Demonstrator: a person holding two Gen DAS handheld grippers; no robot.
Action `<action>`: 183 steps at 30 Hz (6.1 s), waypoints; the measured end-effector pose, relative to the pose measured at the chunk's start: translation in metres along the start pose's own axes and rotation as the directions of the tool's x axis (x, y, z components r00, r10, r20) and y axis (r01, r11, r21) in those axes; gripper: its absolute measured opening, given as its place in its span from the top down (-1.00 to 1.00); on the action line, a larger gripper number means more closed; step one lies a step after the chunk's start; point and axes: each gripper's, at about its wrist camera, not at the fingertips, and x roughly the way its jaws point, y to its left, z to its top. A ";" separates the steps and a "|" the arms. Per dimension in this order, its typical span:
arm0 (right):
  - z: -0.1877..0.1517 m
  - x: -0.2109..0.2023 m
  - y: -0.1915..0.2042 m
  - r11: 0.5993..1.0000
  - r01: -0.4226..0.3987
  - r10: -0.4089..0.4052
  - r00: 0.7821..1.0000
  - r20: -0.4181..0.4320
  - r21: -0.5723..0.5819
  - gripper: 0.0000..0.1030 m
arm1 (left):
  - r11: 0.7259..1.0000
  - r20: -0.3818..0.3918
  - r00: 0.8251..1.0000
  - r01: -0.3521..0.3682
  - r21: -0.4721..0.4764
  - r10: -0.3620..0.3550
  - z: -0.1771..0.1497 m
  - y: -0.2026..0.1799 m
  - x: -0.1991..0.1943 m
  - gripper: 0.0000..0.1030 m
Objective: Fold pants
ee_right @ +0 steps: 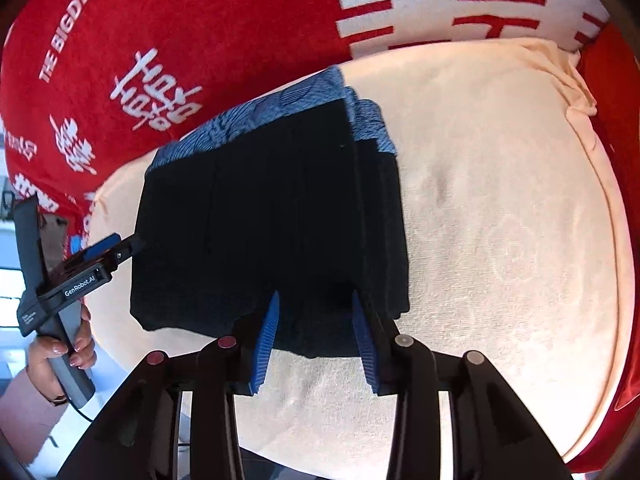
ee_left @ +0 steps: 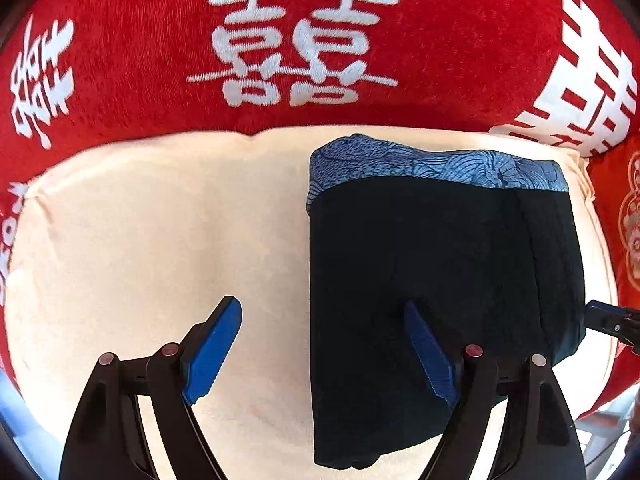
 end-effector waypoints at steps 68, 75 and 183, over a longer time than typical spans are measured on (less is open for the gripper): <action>0.064 0.059 -0.075 0.888 -0.424 0.442 0.893 -0.081 0.179 -0.04 | 0.917 -0.012 0.920 0.390 -0.089 -0.392 0.026 0.004 0.051 -0.31; 0.055 0.041 -0.076 0.842 -0.495 0.517 0.854 -0.059 0.212 0.05 | 0.922 0.009 0.926 0.376 -0.095 -0.377 0.011 0.005 0.018 -0.26; -0.144 -0.101 0.142 0.935 0.353 -0.353 0.936 0.000 -0.036 -0.99 | 0.986 -0.008 0.986 -0.167 0.009 0.167 -0.154 -0.019 -0.173 -1.00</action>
